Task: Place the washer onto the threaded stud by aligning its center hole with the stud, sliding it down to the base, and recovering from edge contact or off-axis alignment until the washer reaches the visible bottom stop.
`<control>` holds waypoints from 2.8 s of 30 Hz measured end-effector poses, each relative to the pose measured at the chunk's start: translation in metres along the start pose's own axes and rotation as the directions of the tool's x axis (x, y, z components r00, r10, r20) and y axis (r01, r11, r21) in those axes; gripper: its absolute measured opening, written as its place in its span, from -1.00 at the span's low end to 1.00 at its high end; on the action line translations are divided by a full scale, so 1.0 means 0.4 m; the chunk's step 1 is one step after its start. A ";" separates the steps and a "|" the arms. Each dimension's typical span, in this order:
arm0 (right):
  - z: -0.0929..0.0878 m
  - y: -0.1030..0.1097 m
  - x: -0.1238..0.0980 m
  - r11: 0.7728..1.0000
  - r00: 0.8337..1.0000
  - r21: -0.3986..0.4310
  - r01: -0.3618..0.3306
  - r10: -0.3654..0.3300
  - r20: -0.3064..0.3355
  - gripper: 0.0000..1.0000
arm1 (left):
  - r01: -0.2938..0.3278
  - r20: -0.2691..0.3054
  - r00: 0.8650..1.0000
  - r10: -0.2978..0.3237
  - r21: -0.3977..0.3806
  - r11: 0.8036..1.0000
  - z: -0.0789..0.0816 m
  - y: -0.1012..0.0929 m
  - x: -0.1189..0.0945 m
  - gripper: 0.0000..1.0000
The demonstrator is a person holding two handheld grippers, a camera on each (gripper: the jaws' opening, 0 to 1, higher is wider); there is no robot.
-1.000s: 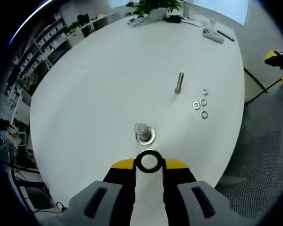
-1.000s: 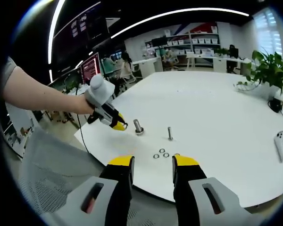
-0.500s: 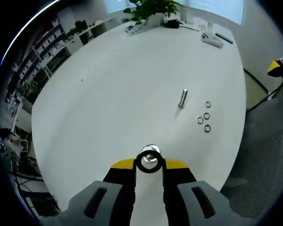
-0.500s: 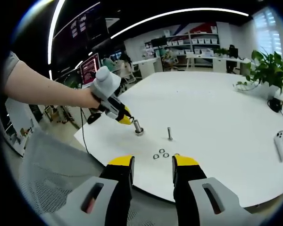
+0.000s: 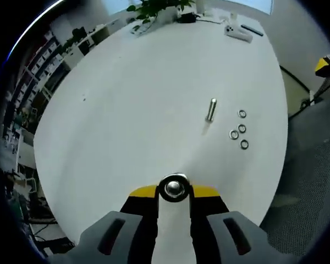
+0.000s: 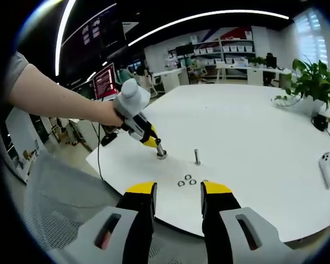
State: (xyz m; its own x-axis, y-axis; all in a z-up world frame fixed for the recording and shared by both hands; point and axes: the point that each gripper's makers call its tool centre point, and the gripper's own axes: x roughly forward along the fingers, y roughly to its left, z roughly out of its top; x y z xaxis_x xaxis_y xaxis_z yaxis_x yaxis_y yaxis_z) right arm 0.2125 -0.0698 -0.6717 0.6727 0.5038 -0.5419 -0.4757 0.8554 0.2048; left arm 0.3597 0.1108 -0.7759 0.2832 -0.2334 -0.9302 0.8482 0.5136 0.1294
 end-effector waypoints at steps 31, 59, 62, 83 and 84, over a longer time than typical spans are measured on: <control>-0.012 -0.003 0.004 1.000 1.000 -0.020 0.001 -0.001 -0.028 -0.32 | 0.047 -0.118 0.992 -0.041 0.045 0.998 -0.038 -0.009 0.103 -0.62; -0.011 0.037 0.008 0.996 0.997 -0.049 -0.072 0.070 -0.036 -0.33 | -0.041 0.118 0.991 0.058 -0.142 0.989 -0.016 -0.021 -0.039 -0.49; -0.009 0.038 0.008 0.996 0.997 -0.045 -0.074 0.073 -0.032 -0.33 | -0.063 0.170 0.981 0.097 -0.191 0.980 -0.022 -0.027 -0.086 -0.49; -0.017 0.033 0.009 0.996 0.997 -0.046 -0.070 0.068 -0.044 -0.33 | -0.093 0.366 0.884 0.290 -0.472 0.877 -0.213 -0.140 -0.399 -0.41; -0.018 0.031 0.009 0.997 0.997 -0.045 -0.066 0.064 -0.046 -0.33 | -0.074 0.373 0.880 0.293 -0.502 0.862 -0.225 -0.144 -0.412 -0.40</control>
State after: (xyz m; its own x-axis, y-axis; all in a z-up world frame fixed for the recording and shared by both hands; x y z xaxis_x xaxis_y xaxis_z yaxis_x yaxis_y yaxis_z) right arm 0.2050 -0.0581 -0.6770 0.6140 0.5518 -0.5644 -0.5445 0.8138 0.2033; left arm 0.2240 0.1939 -0.6611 0.6647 -0.3633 -0.6529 0.4855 0.8742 0.0079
